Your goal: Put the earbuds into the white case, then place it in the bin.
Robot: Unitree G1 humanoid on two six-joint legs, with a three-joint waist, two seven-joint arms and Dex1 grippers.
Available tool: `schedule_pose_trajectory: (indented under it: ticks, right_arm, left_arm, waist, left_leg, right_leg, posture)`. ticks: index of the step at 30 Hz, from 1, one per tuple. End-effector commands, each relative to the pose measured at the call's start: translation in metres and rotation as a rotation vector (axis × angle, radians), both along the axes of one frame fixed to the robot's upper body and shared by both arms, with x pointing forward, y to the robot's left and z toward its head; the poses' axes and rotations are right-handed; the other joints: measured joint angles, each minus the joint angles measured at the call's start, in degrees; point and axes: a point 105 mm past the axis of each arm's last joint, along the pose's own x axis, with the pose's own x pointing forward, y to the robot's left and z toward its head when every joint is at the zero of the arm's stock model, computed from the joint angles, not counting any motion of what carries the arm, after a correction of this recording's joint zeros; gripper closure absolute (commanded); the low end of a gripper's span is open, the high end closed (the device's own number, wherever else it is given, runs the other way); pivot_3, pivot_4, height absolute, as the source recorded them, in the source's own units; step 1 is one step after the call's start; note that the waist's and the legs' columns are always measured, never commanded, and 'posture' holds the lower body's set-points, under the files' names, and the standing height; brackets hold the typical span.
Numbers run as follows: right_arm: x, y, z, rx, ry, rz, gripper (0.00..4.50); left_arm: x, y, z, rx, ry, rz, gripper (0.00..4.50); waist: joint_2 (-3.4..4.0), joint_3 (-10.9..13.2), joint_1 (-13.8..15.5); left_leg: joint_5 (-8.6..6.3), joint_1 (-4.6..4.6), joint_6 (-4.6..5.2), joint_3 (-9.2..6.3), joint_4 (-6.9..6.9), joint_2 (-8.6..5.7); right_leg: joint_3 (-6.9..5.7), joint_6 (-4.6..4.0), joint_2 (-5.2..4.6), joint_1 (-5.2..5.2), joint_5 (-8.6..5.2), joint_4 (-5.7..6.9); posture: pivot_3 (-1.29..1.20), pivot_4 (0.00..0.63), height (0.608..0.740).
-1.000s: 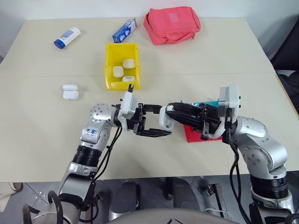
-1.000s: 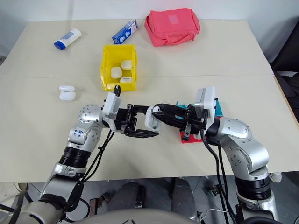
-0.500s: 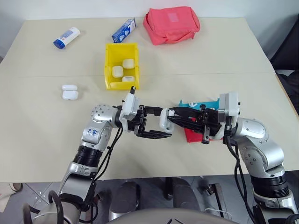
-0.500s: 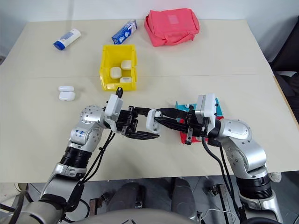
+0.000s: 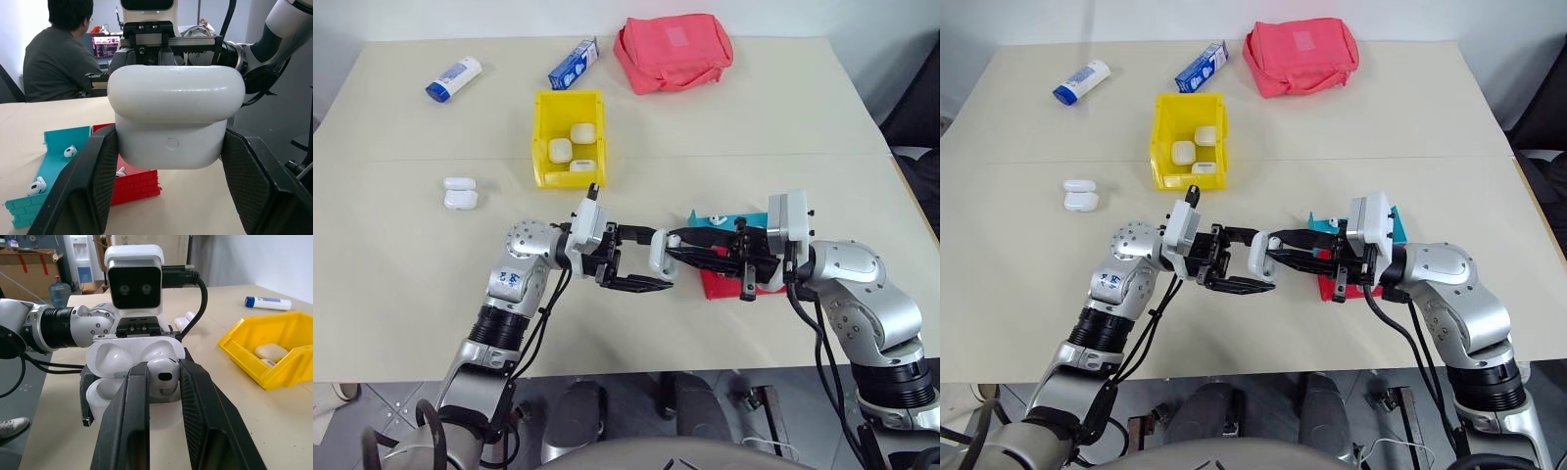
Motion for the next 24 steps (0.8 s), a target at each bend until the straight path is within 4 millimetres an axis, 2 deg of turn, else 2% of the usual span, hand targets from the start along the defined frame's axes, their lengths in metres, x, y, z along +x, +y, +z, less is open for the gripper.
schedule_pose_trajectory:
  ticks: [1,3,5,9,18,22,24]
  right_arm:
    - [0.000,-0.007,-0.020,-0.076,0.089,-0.001,4.01]
    - [0.000,-0.008,-0.020,-0.081,0.088,0.001,4.01]
    - [0.001,-0.007,-0.019,-0.085,0.083,0.000,3.26]
    - [0.005,-0.005,-0.013,-0.067,0.057,-0.018,2.06]
    - [0.006,-0.008,-0.005,-0.080,0.032,-0.047,2.06]
    - [0.006,-0.022,-0.006,-0.125,0.032,-0.122,2.06]
    - [0.006,-0.037,-0.008,-0.196,0.023,-0.195,2.06]
  left_arm:
    - [0.005,0.007,0.032,-0.097,-0.119,0.036,1.72]
    - [0.005,0.007,0.031,-0.096,-0.119,0.036,1.72]
    - [0.005,0.006,0.031,-0.096,-0.120,0.036,1.72]
    - [0.004,0.006,0.031,-0.098,-0.118,0.034,1.72]
    - [0.005,0.006,0.029,-0.089,-0.102,0.039,1.72]
    - [0.008,0.008,0.027,-0.069,-0.090,0.050,1.72]
    - [0.010,0.009,0.024,-0.048,-0.080,0.057,1.72]
  waist:
    - [0.00,0.0,0.0]
    - [0.00,0.0,0.0]
    - [-0.01,0.0,0.0]
    - [-0.03,0.0,0.1]
    - [-0.01,0.0,0.0]
    - [-0.01,0.0,0.2]
    - [0.00,0.0,0.2]
  left_leg:
    - [0.00,0.00,0.00,0.00,0.00,0.00]
    - [0.00,0.00,0.00,0.00,0.00,0.00]
    - [0.00,0.00,0.00,0.00,0.00,0.00]
    - [-0.01,0.00,-0.01,-0.01,-0.01,0.04]
    - [-0.01,-0.01,-0.06,-0.02,-0.03,0.04]
    - [-0.01,-0.03,-0.02,-0.02,-0.03,-0.01]
    - [-0.02,-0.03,0.00,-0.03,-0.03,-0.01]
  right_leg:
    - [0.00,0.00,0.00,0.00,0.00,0.00]
    - [0.01,0.00,-0.01,0.00,0.00,0.00]
    - [0.01,0.00,-0.02,0.00,0.00,-0.01]
    - [0.00,0.00,-0.07,0.00,0.00,-0.02]
    - [-0.03,0.00,0.01,0.00,0.00,-0.03]
    - [-0.05,0.00,-0.01,0.01,0.00,-0.05]
    - [-0.04,0.00,-0.02,0.02,0.00,-0.08]
  posture:
    - [0.00,0.150,0.740]
    - [0.00,0.150,0.740]
    - [0.00,0.150,0.740]
    - [0.00,0.150,0.740]
    - [0.00,0.150,0.740]
    - [0.00,0.150,0.740]
    - [0.00,0.150,0.740]
